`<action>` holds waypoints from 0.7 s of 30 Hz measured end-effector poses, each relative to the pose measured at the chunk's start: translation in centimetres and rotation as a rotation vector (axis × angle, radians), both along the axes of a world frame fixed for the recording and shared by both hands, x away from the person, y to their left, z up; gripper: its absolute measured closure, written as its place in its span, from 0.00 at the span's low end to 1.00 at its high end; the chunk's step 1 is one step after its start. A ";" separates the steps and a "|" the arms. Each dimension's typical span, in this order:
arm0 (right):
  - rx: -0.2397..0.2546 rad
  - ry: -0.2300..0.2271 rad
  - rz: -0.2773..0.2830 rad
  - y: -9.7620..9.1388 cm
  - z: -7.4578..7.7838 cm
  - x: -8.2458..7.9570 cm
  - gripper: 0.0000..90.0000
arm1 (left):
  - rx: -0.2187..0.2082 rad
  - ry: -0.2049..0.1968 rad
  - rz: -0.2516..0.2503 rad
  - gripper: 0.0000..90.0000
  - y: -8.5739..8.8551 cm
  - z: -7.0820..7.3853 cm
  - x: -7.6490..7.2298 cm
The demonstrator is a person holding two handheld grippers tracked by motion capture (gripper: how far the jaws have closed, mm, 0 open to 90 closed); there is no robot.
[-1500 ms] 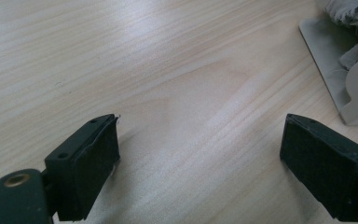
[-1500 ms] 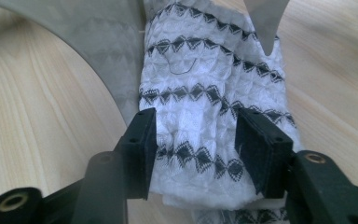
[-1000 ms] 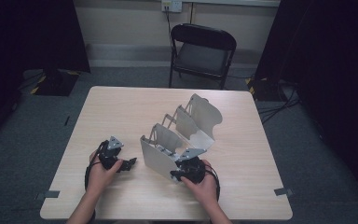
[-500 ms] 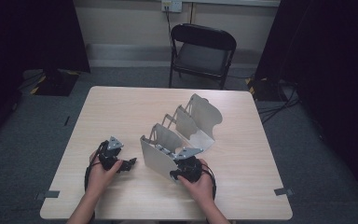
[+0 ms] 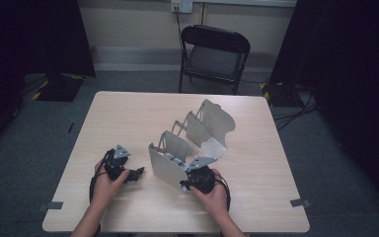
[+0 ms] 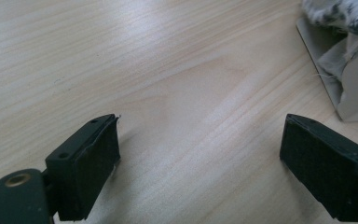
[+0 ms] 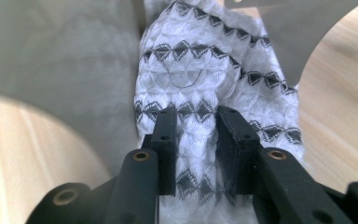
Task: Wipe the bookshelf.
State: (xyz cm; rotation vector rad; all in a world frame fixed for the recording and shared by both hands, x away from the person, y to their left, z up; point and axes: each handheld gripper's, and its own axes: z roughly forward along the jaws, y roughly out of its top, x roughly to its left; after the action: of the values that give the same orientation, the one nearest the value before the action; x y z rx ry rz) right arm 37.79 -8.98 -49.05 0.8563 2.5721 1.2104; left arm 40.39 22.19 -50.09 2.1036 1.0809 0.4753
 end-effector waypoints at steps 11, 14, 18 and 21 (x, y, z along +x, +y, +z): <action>-0.010 0.010 0.025 -2.4 0.1 -2.1 0.80 | -0.002 0.000 0.001 0.13 0.0 0.0 0.0; -0.010 0.020 0.019 -3.0 0.1 -2.4 0.80 | -0.002 0.000 0.001 0.13 0.0 0.0 0.0; -0.017 0.025 0.014 -3.5 0.2 -2.8 0.79 | -0.002 0.000 0.001 0.13 0.0 0.0 0.0; -0.027 0.028 0.007 -3.9 0.2 -3.2 0.78 | -0.002 0.000 0.000 0.13 0.0 0.0 0.0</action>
State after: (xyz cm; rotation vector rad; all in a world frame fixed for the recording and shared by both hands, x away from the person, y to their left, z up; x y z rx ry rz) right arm 34.57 -12.92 -48.80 0.8649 2.6094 1.1712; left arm 40.36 22.18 -50.10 2.1017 1.0811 0.4748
